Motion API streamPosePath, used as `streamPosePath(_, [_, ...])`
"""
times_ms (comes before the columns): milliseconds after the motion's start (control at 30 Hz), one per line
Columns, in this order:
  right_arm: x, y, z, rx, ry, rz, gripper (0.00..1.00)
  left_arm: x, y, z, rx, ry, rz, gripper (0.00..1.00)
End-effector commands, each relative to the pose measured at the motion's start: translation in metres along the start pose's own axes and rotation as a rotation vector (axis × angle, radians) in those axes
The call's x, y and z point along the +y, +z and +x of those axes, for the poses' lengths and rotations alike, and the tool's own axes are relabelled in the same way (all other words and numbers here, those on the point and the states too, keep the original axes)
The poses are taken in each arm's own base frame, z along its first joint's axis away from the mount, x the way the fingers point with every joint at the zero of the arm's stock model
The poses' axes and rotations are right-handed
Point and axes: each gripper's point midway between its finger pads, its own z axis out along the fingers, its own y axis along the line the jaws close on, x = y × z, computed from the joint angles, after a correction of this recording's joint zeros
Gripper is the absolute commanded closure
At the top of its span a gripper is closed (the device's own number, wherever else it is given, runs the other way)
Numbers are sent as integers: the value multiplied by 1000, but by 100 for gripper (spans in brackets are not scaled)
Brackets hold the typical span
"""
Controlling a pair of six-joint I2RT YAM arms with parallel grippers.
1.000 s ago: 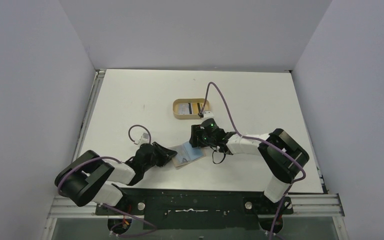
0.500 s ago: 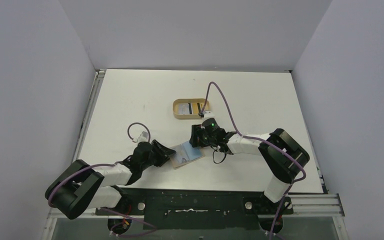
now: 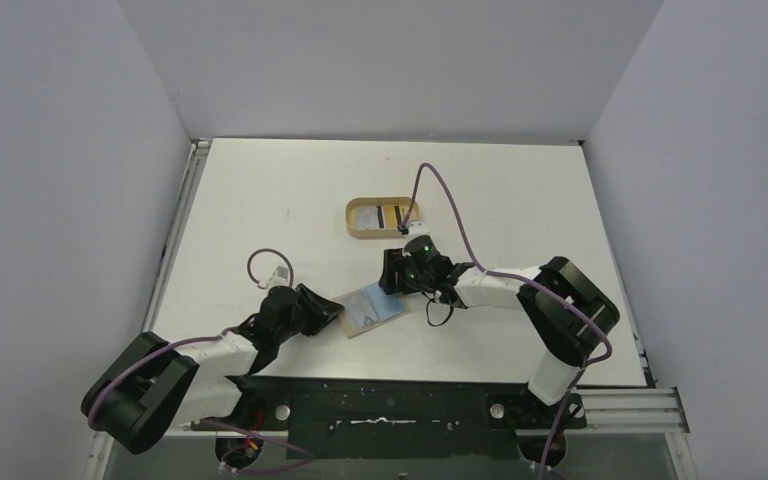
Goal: Take the credit cards out of the card holder
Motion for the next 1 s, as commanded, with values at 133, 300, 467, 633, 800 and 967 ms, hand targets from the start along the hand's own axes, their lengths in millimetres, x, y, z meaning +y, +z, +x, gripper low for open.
streamPosePath(133, [-13, -4, 12, 56, -24, 49, 43, -3, 5, -1, 7, 9, 20, 79])
streamPosePath(300, [-6, -21, -12, 0, -47, 48, 43, -11, 18, 4, 38, -12, 65, 87])
streamPosePath(467, [8, -53, -49, -66, -79, 39, 44, -12, 26, 9, 55, -41, 116, 100])
streamPosePath(633, [42, -89, -80, -124, -68, -109, 41, -6, 30, 11, 65, -49, 119, 100])
streamPosePath(800, [67, -73, -48, 43, 61, -345, 43, -3, 35, 12, 67, -41, 107, 100])
streamPosePath(967, [62, -45, -14, 103, 186, -392, 44, 3, 36, 11, 60, -43, 84, 100])
